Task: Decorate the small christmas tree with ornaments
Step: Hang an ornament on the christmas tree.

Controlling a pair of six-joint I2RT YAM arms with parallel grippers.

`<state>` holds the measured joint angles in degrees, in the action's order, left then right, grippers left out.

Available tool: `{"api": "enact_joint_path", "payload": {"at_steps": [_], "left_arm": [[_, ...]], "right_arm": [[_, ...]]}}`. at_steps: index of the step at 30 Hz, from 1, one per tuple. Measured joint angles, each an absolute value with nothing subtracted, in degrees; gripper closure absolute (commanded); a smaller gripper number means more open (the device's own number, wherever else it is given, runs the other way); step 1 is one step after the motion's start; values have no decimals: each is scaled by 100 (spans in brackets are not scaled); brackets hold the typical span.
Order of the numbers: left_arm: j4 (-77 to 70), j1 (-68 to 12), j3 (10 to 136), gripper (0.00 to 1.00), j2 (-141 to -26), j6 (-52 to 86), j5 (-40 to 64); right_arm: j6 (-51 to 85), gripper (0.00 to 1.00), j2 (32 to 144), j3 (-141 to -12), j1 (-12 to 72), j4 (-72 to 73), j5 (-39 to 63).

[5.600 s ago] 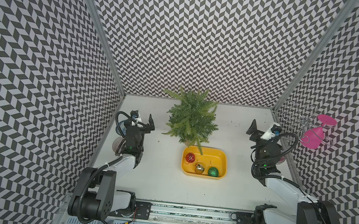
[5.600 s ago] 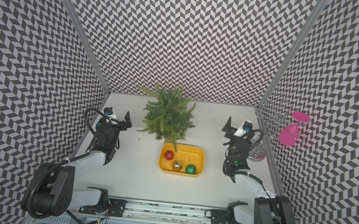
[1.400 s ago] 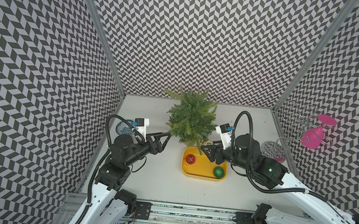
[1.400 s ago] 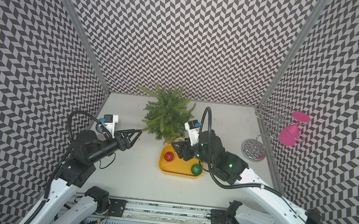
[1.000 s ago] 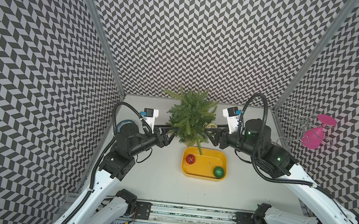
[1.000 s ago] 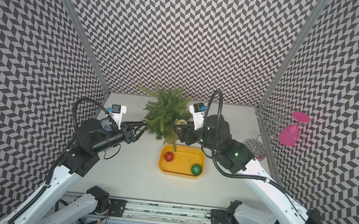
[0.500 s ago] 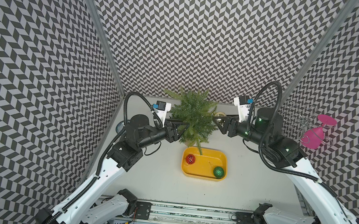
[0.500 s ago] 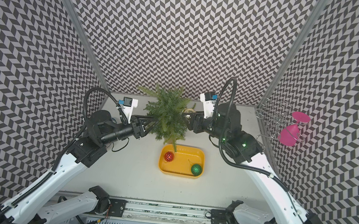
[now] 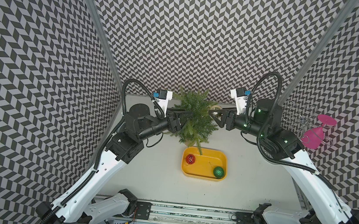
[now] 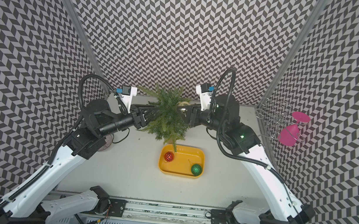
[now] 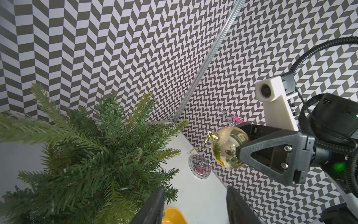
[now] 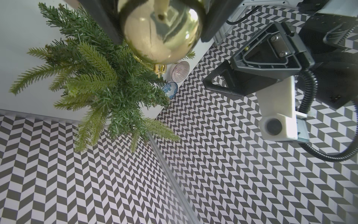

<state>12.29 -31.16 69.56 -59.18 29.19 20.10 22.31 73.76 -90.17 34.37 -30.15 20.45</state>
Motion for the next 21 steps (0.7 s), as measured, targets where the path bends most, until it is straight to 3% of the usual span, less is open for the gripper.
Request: {"api": "enact_joint_path", "payload": {"at_steps": [21], "left_arm": [[1511, -2711, 7242, 42, -6152, 2952, 1922]], "right_arm": [[2364, 39, 8302, -9813, 3437, -2869, 2858]]}}
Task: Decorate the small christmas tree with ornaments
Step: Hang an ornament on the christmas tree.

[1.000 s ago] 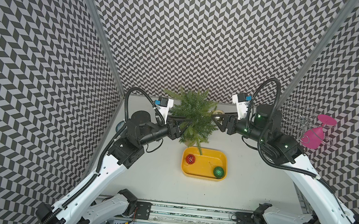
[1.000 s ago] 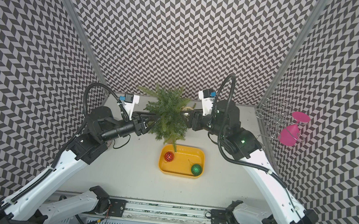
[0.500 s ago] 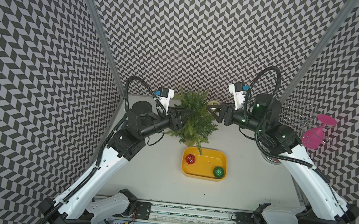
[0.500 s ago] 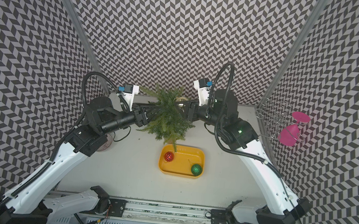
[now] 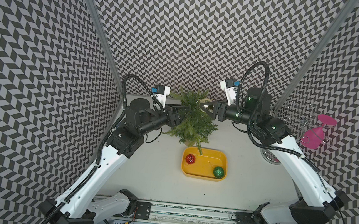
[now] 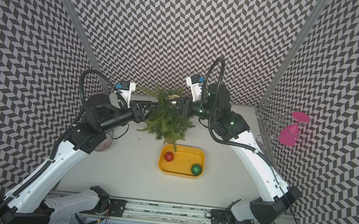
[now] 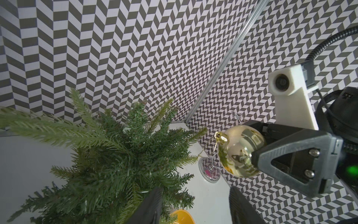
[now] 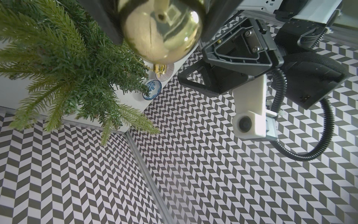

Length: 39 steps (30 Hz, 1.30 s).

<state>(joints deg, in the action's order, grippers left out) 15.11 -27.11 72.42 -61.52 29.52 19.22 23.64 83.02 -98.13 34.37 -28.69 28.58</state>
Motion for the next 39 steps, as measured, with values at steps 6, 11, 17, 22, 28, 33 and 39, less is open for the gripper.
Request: {"api": "enact_joint_path", "payload": {"at_steps": [6, 11, 17, 22, 28, 33, 39], "left_arm": [[1509, -2569, 7183, 42, -6143, 2967, 1990], [1505, -2491, 7159, 42, -6143, 2989, 2060], [1505, -2399, 7111, 42, -6143, 3011, 2132], [1503, -2357, 7089, 42, -6143, 3030, 2180], [1461, -2346, 7043, 42, -6143, 3072, 2224], [1459, -2346, 7004, 42, -6143, 3096, 2231], [1435, -2342, 6943, 42, -6141, 3116, 2235]], "right_arm": [[2368, 39, 8490, -9998, 3437, -2875, 2891], [2390, 39, 8674, -10269, 3433, -2897, 2786], [2447, 39, 8818, -10401, 3413, -3022, 2694], [2469, 39, 8823, -10401, 3380, -3118, 2679], [2495, 39, 8823, -10398, 3304, -3175, 2672], [2497, 39, 8818, -10372, 3269, -3173, 2683], [2488, 39, 8772, -10178, 3253, -3177, 2733]]}}
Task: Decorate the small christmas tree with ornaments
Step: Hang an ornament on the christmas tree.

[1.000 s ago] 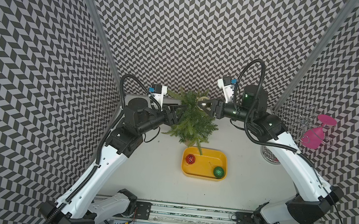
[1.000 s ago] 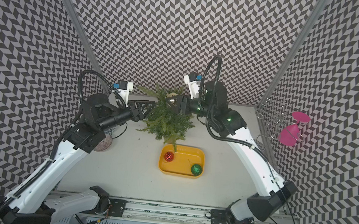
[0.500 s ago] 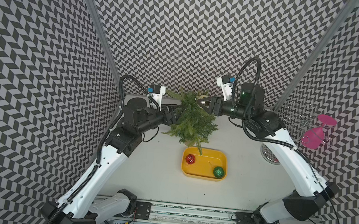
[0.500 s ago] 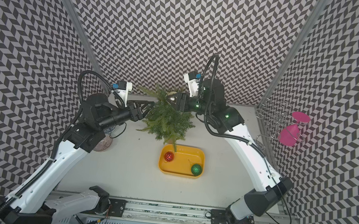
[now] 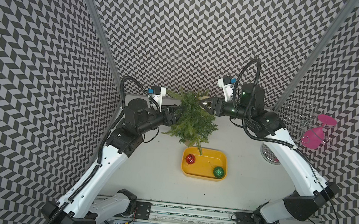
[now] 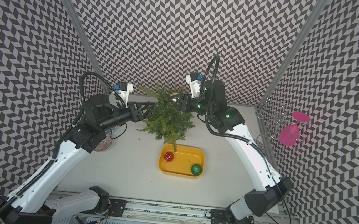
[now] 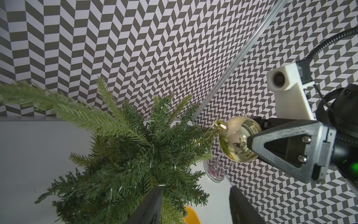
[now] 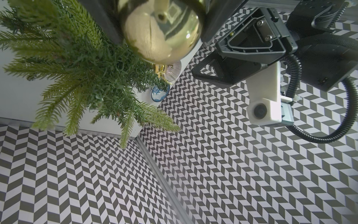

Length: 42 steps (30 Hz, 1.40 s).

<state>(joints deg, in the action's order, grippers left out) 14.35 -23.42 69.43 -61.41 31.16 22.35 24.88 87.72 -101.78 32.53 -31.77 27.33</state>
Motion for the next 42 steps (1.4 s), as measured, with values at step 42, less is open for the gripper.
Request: {"api": "enact_joint_path", "payload": {"at_steps": [42], "left_arm": [[1291, -2331, 6879, 42, -6141, 3291, 2390]], "right_arm": [[2473, 39, 7693, -8394, 3253, -2663, 2766]]}}
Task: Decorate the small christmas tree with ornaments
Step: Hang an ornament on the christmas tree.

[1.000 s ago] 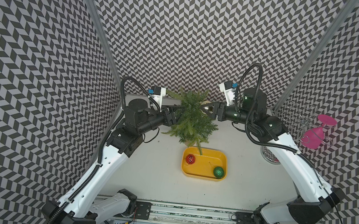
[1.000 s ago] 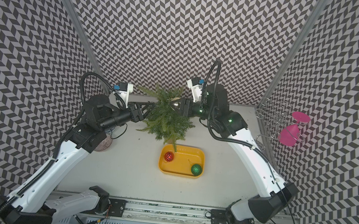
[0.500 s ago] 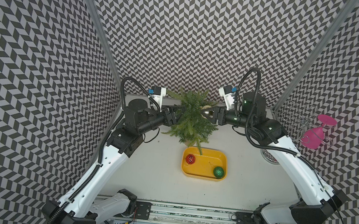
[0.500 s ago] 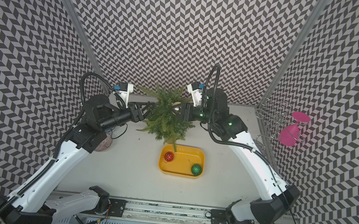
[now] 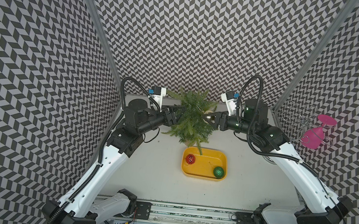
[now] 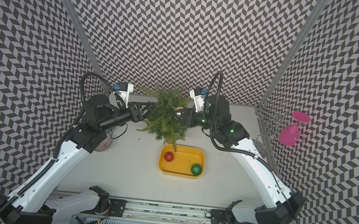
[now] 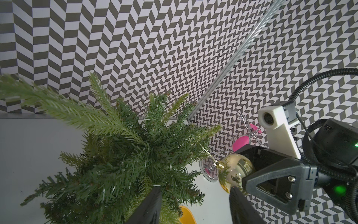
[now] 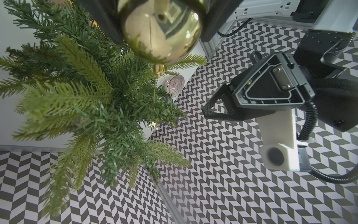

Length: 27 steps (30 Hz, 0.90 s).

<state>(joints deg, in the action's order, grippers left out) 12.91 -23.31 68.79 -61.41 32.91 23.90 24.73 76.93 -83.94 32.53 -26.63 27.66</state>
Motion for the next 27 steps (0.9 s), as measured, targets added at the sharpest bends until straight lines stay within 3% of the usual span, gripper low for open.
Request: {"api": "enact_joint_path", "payload": {"at_steps": [27], "left_arm": [[1280, -2331, 6788, 42, -6130, 3308, 2434]], "right_arm": [[2655, 30, 7544, -7760, 3253, -2228, 2681]]}}
